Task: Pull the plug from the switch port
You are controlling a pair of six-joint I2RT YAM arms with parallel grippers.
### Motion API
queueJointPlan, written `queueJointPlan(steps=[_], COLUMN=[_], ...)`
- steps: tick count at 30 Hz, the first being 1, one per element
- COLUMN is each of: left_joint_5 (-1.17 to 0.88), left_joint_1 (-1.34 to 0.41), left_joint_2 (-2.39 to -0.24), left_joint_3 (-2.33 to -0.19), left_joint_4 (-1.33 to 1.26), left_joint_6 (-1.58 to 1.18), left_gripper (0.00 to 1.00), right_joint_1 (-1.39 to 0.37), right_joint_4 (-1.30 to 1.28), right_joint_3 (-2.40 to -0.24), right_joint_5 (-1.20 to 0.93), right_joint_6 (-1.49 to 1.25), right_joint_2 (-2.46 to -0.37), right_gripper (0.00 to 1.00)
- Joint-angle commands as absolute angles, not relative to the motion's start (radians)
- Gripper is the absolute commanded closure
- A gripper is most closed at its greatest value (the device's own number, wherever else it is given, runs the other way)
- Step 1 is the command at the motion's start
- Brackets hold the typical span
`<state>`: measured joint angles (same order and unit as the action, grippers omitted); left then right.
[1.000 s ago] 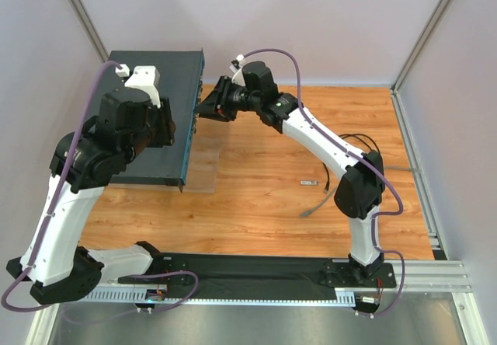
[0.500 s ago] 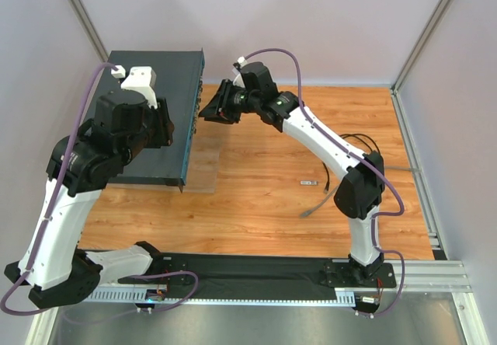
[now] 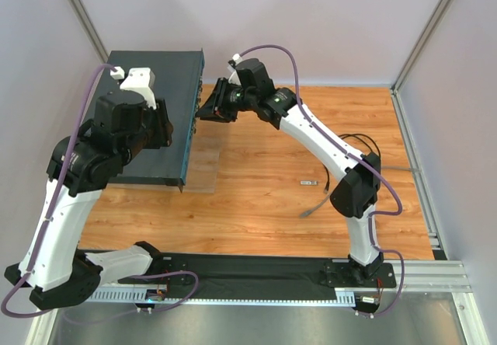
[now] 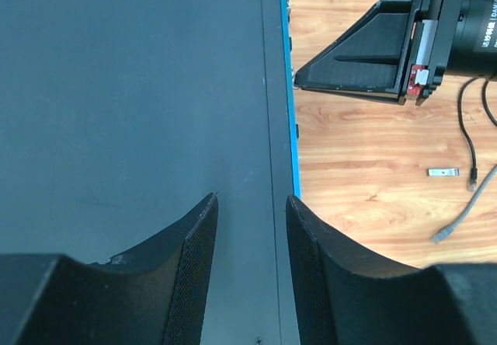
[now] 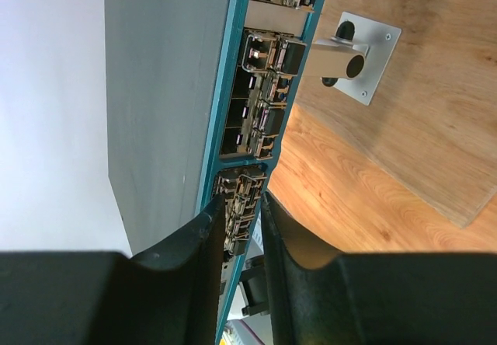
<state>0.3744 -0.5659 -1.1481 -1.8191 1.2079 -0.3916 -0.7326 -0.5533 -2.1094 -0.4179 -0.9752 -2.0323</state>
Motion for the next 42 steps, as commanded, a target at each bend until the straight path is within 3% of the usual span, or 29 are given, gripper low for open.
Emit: queueJointPlan(steps=[1, 27, 42], left_joint_5=[0.364, 0.324, 0.307], left_joint_1=[-0.552, -0.525, -0.517], left_joint_2=[-1.126, -1.118, -1.124], left_joint_3=[-1.816, -1.801, -1.798], left_joint_4=[1.183, 1.178, 1.183], left_joint_6=[-0.391, -0.39, -0.393], left_gripper=[0.51, 0.51, 0.51], right_joint_1=[-0.753, -0.732, -0.71], right_joint_4=[-0.586, -0.532, -0.319], right_joint_3=[-2.192, -2.131, -1.983], right_joint_5=[-0.4, -0.42, -0.483], right_joint_6=[-0.96, -0.948, -1.023], right_joint_2=[-2.085, -2.063, -2.0], right_gripper=[0.74, 0.77, 0.73])
